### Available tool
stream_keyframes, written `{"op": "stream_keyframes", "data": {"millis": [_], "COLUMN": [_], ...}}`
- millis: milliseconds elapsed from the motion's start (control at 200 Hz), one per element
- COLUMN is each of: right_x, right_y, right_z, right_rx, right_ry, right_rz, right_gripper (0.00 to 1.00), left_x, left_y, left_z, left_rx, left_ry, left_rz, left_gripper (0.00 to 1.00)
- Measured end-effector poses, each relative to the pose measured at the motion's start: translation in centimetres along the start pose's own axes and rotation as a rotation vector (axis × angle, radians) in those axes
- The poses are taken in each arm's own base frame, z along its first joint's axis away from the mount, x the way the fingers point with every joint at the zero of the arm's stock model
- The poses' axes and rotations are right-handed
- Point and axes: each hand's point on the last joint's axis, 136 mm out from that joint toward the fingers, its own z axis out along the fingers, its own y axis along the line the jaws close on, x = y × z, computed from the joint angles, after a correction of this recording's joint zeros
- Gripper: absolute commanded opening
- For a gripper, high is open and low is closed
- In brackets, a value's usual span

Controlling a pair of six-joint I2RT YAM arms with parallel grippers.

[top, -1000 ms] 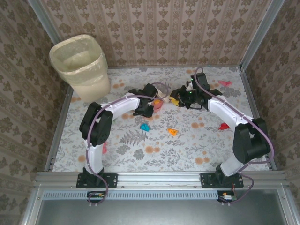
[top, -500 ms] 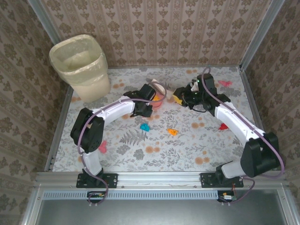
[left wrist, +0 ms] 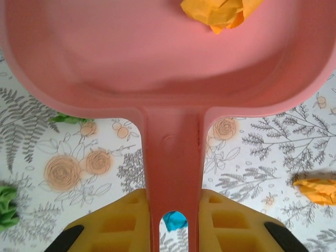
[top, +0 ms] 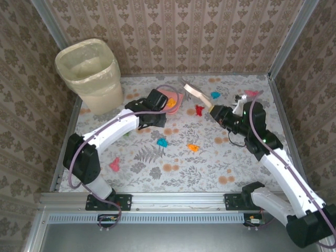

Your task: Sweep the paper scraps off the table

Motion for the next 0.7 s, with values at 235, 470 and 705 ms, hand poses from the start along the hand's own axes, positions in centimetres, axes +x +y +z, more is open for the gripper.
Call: {"op": "stream_keyframes", "data": {"millis": [235, 470, 705], "right_x": [3.0, 6.8, 10.1], "right_y": [-5.9, -7.2, -6.1], "right_z": [-0.7, 0.5, 2.0], "right_rx": [0.108, 0.112, 0.084], "right_ry": [-0.047, -0.008, 0.047], "right_rz": [-0.158, -0.386, -0.589], "right_gripper": [0.00, 0.00, 0.00], "left_x": [0.1, -2.0, -5.5], "left_y": [1.8, 6.2, 11.8], "left_z": [-3.4, -8.5, -15.5], "left_rx": [-0.022, -0.048, -0.046], "left_ry": [0.004, -0.065, -0.214], "left_rz": [-0.070, -0.215, -0.413], "left_gripper": [0.00, 0.00, 0.00]}}
